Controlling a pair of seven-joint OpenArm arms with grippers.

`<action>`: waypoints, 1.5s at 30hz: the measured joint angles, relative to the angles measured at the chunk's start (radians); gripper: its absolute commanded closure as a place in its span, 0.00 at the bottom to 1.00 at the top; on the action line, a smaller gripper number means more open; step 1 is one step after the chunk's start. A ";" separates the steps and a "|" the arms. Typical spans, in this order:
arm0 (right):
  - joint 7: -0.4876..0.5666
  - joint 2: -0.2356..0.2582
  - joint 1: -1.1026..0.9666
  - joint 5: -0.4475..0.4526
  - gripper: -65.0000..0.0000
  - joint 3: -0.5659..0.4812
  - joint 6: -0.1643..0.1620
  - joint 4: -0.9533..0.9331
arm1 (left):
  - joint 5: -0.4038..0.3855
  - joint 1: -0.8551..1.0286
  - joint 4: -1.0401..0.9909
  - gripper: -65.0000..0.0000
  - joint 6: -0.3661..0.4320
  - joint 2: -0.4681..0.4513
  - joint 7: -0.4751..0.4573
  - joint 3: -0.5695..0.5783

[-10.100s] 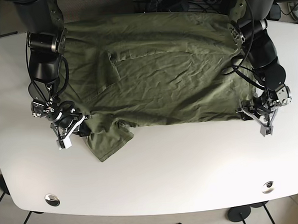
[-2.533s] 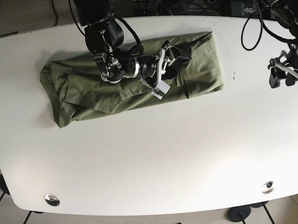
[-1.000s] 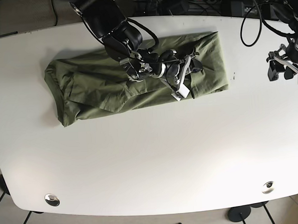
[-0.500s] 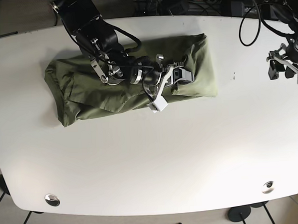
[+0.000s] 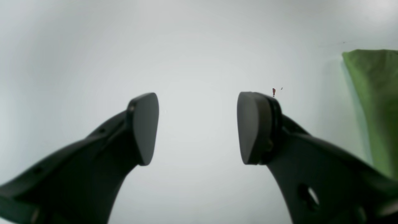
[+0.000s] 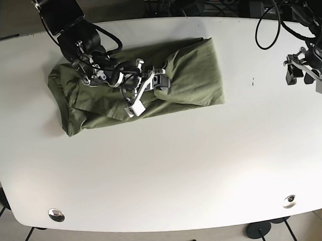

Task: Fold the T-shirt properly
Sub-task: 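Grasp both strip ends with both grippers and square the bundle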

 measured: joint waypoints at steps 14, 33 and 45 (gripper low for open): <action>0.008 0.056 -0.097 0.017 0.20 0.164 0.010 0.224 | 0.005 -0.074 0.159 0.43 0.000 0.085 0.002 0.432; -0.002 0.122 -0.190 -0.003 0.20 0.982 0.422 -0.216 | 0.201 0.005 0.084 0.89 -0.004 0.115 -0.167 0.771; 0.042 0.088 -0.184 -0.137 0.20 0.980 0.545 -0.344 | 0.159 -0.129 -0.256 0.89 -0.022 -0.042 -0.361 0.777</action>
